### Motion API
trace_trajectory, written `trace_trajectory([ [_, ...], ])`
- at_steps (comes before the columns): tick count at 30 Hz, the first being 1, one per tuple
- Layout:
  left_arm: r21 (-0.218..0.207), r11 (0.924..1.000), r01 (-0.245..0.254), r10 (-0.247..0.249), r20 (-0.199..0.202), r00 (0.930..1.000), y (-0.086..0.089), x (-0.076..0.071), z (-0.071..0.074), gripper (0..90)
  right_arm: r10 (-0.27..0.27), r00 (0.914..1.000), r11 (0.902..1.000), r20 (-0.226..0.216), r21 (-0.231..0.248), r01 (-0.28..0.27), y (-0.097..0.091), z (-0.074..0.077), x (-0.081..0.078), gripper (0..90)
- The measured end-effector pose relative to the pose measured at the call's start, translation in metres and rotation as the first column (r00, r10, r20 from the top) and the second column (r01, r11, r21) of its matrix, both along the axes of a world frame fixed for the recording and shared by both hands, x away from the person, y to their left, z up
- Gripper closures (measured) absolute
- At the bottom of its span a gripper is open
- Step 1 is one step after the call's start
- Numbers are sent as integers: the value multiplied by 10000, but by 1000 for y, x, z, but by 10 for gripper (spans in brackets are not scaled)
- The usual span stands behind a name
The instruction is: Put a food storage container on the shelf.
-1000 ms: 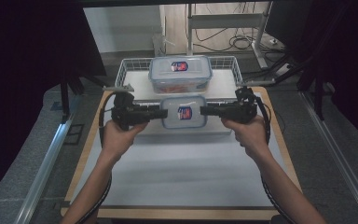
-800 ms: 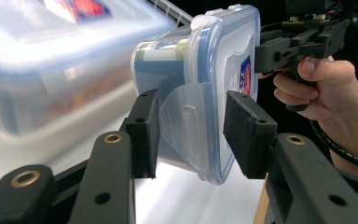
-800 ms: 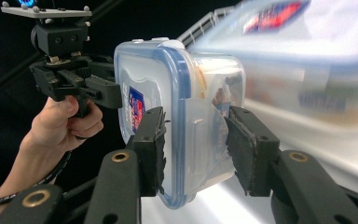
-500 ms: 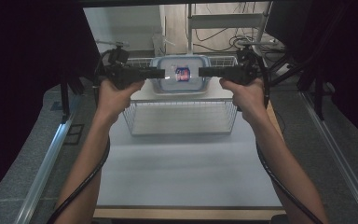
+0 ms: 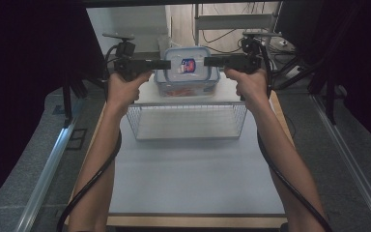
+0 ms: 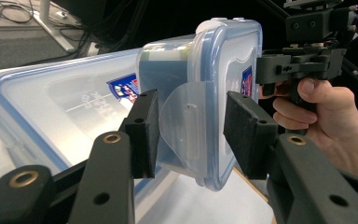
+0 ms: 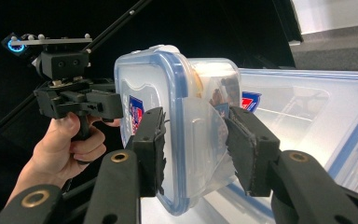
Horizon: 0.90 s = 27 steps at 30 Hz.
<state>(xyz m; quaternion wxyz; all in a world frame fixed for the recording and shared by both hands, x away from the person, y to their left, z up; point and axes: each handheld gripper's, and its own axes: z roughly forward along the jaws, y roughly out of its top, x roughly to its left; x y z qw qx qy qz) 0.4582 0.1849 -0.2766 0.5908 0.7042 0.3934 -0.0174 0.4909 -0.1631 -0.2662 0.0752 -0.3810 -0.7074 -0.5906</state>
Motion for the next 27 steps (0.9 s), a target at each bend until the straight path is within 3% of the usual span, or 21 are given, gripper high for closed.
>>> trace_trajectory([
  [4, 67, 9998, -198, 197, 200, 9996, 0, 1, -1, 557, -72, 10000, 10000, -26, -30, 72, 1, -3, 4, 564],
  [7, 739, 9947, -713, 687, 365, 9970, -6, -1, 2, 548, -274, 9993, 9989, 272, -374, 284, 4, -3, 3, 616],
  [8, 982, 9915, -849, 816, 373, 9960, -8, 0, 2, 514, -337, 9987, 9977, 394, -574, 359, 5, -3, 3, 586],
  [10, 807, 9926, -909, 887, 294, 9956, -8, 1, 0, 481, -504, 9972, 9938, 553, -962, 556, 9, -3, 2, 559],
  [16, 538, 9932, -1033, 1025, 170, 9946, -9, 6, -4, 452, -615, 9969, 9951, 488, -741, 650, 9, -5, 5, 542],
  [19, 581, 9910, -1206, 1195, 217, 9926, -12, 7, -4, 404, -756, 9952, 9941, 627, -737, 801, 8, -5, 5, 541],
  [23, 547, 9899, -1304, 1292, 265, 9913, -12, 6, -5, 406, -828, 9930, 9922, 838, -859, 900, 10, -4, 4, 533],
  [27, 798, 9856, -1493, 1461, 453, 9882, -17, 5, -3, 382, -899, 9909, 9902, 1002, -974, 997, 12, -3, 3, 517],
])
